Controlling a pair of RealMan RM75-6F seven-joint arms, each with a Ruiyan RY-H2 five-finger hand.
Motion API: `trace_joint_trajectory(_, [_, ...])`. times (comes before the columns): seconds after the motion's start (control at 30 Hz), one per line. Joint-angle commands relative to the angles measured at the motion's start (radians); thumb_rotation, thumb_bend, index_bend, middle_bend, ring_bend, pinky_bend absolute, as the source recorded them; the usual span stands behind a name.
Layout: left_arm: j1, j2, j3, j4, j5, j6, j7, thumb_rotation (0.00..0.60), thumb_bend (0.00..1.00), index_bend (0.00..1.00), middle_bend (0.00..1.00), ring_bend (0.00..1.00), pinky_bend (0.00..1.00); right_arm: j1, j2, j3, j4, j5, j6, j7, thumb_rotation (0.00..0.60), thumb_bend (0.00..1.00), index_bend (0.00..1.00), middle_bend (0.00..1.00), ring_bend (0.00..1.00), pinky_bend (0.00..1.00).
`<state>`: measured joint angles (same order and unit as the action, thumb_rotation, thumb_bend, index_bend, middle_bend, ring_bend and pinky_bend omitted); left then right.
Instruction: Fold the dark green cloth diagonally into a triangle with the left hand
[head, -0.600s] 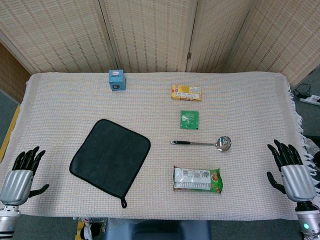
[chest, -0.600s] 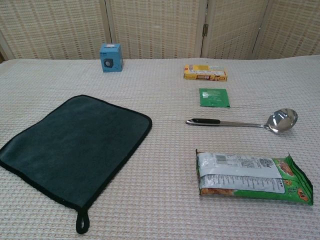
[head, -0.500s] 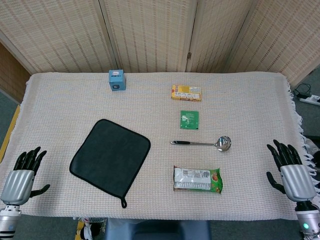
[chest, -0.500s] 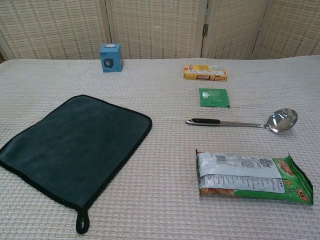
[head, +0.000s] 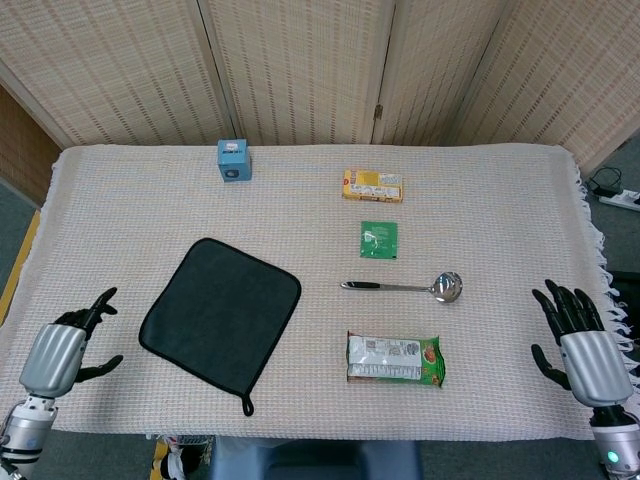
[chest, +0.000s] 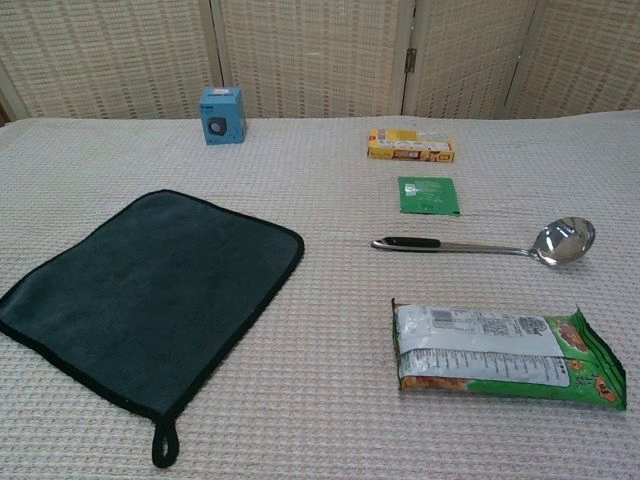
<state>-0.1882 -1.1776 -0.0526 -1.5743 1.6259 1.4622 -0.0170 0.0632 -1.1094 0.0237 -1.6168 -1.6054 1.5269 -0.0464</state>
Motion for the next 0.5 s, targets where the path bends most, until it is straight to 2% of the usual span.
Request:
trace_joint_trajectory(0.03, [-0.088, 0.018, -0.051, -0.091, -0.112, -0.156, -0.072, 0.600, 0.19, 0.33, 1.00, 1.00, 1.00, 0.001, -0.005, 0.001, 0.001, 0.000, -0.001, -0.008, 0.600, 0.46, 0.00, 0.00, 0.00, 0.00])
trace_joint_trajectory(0.13, [-0.144, 0.007, -0.099, -0.134, -0.252, -0.272, -0.067, 0.600, 0.25, 0.44, 1.00, 1.00, 1.00, 0.002, -0.008, -0.002, 0.003, 0.003, -0.009, -0.015, 0.600, 0.46, 0.00, 0.00, 0.00, 0.00])
trace_joint_trajectory(0.17, [-0.155, -0.013, -0.122, -0.136, -0.310, -0.282, -0.041, 0.600, 0.33, 0.47, 1.00, 1.00, 1.00, 0.003, -0.008, -0.002, 0.004, 0.003, -0.011, -0.017, 0.600, 0.46, 0.00, 0.00, 0.00, 0.00])
trace_joint_trajectory(0.2, [-0.167, -0.038, -0.143, -0.133, -0.359, -0.283, 0.000, 0.600, 0.39, 0.47, 1.00, 1.00, 1.00, 0.003, -0.008, -0.002, 0.004, 0.003, -0.013, -0.017, 0.600, 0.46, 0.00, 0.00, 0.00, 0.00])
trace_joint_trajectory(0.27, [-0.207, -0.089, -0.181, -0.119, -0.452, -0.300, 0.092, 0.600, 0.44, 0.46, 1.00, 1.00, 1.00, 0.004, -0.008, 0.000, 0.005, 0.005, -0.011, -0.018, 0.600, 0.46, 0.00, 0.00, 0.00, 0.00])
trace_joint_trajectory(0.4, [-0.297, -0.149, -0.234, -0.081, -0.621, -0.396, 0.182, 0.600, 0.44, 0.45, 1.00, 1.00, 1.00, 0.003, -0.007, 0.002, 0.007, 0.011, -0.012, -0.014, 0.600, 0.46, 0.00, 0.00, 0.00, 0.00])
trace_joint_trajectory(0.5, [-0.370, -0.199, -0.262, 0.003, -0.735, -0.462, 0.245, 0.600, 0.44, 0.44, 1.00, 1.00, 1.00, 0.004, -0.006, 0.004, 0.010, 0.019, -0.017, -0.011, 0.600, 0.46, 0.00, 0.00, 0.00, 0.00])
